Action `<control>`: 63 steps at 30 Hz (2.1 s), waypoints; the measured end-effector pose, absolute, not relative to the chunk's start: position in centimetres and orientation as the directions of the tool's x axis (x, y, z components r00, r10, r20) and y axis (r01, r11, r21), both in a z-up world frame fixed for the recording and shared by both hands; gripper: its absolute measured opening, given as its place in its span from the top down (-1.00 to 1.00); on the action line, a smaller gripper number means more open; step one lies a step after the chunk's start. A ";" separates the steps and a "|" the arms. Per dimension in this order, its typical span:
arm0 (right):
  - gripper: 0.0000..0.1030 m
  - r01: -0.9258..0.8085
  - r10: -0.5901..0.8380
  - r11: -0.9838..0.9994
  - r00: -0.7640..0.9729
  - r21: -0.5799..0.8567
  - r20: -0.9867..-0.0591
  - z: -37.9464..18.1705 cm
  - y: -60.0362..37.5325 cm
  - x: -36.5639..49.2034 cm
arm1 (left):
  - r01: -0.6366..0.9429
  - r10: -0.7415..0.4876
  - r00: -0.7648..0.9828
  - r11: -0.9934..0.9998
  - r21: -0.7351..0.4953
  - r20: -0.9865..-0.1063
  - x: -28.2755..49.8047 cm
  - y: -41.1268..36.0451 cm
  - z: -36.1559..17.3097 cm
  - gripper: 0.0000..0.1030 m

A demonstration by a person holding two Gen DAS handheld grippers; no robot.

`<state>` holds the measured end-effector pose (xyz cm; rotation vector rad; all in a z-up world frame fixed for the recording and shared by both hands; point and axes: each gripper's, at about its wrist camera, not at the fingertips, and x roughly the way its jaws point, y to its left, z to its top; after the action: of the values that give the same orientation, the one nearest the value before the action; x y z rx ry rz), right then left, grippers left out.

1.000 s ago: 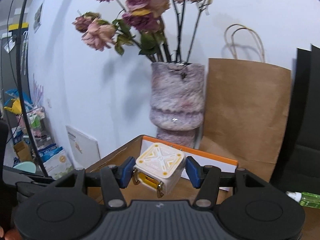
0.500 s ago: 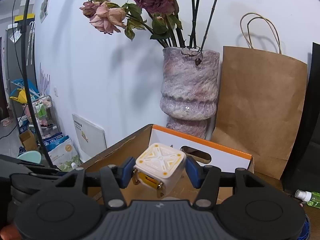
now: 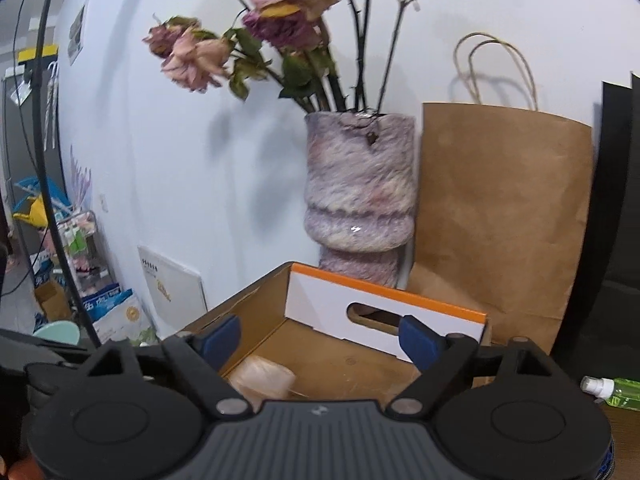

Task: Organize rigid objects
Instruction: 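Lower the cube into the box and open the right gripper, then move the right tool back to the white spray bottle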

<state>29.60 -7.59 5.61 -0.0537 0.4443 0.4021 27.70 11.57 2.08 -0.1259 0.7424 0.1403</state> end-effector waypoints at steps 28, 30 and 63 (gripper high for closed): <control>-1.00 -0.185 0.159 0.983 0.885 -0.018 -0.438 5.1 -16.6 26.9 | -0.165 0.076 0.740 0.984 -0.071 -0.668 27.3 11.6 2.1 0.78; -1.00 -0.145 0.119 0.989 0.885 -0.024 -0.451 4.6 -18.2 26.6 | -0.165 0.078 0.742 0.984 -0.069 -0.666 27.2 11.6 2.1 0.78; -1.00 0.106 -0.083 0.994 0.798 0.003 -0.597 -2.5 -26.5 26.6 | -0.148 0.098 0.799 0.988 -0.037 -0.594 25.5 11.0 1.4 0.78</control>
<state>26.63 -26.47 -2.53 0.0371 0.6387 -0.1010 25.52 10.96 1.38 -0.0835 0.6321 0.1322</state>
